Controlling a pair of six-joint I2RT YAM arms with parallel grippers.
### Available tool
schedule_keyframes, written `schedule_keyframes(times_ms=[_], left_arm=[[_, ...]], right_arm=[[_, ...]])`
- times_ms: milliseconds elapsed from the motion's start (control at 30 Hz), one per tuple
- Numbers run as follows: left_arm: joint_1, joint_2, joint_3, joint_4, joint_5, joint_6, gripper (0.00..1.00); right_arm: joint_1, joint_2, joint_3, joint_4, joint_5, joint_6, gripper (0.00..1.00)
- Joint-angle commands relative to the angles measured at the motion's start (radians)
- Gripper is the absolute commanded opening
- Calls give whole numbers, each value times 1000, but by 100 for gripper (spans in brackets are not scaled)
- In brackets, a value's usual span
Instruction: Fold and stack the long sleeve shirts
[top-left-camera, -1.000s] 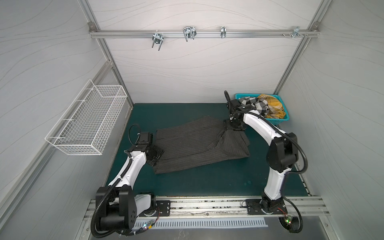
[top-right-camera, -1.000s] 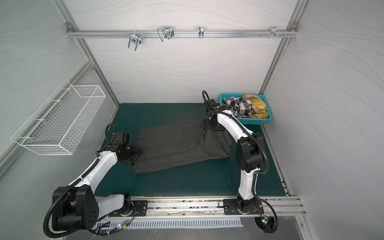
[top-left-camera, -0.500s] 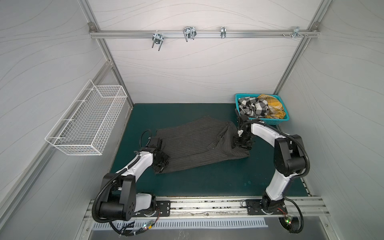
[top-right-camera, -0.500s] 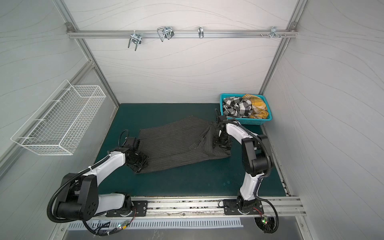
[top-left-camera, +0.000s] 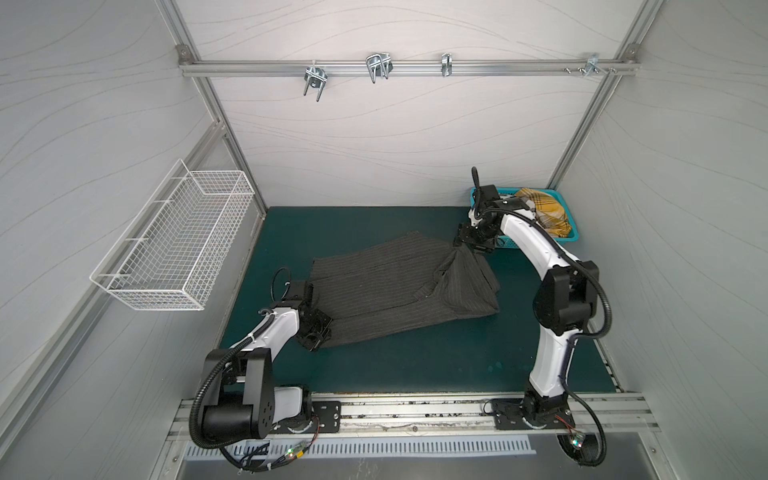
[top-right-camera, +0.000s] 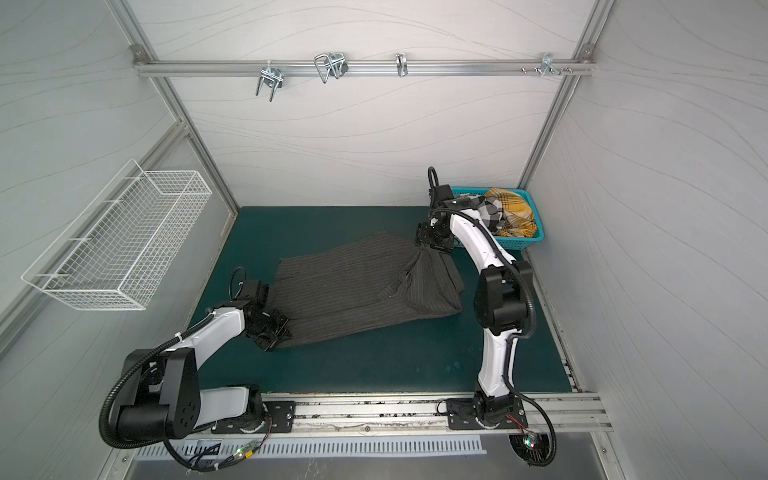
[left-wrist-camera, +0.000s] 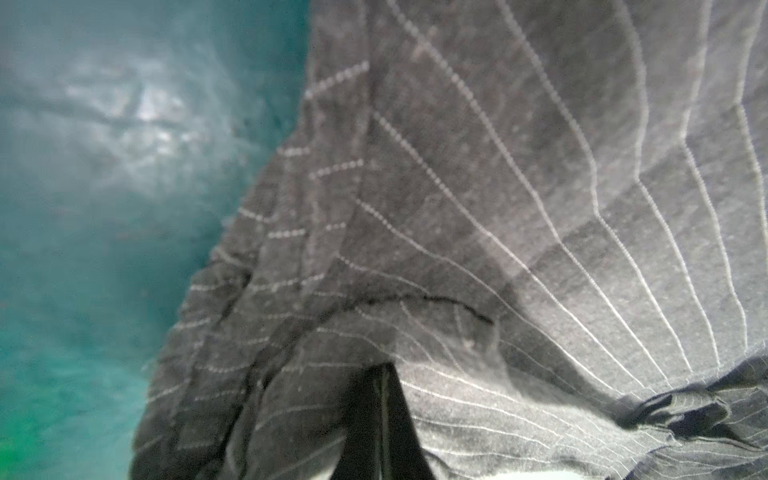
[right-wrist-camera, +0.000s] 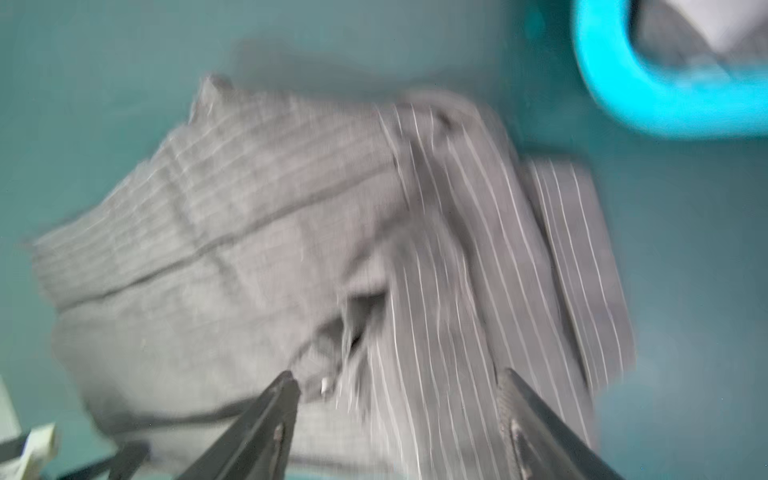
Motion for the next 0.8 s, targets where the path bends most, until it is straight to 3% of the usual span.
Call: schedule_keyframes(times_ms=[0,167,233,333,433,633,767], left_arm=[[1,20,34,-28,-32,56,0],[1,-8,55,-65,-68,98,0],[1,-6,52,-63,-63,104,0],[1,8,41,-44,-47,102,0],[1,14,31,-30,-39,99,0],[0,3,29,-19,-37,89,0],[-3,4,28,-16,-35,85,0]], right_arm=[[-6,126,60,-98,18,-23,73],[-6,200,90,-72,7,-44,65],[-7,211,90,-57,1,-54,51],[-6,202,87,-40,6,-63,22],[5,133,48,6,23,-64,9],[110,-82,-143,88,109,-78,7],[256,-218,-379,120,180,-31,12]])
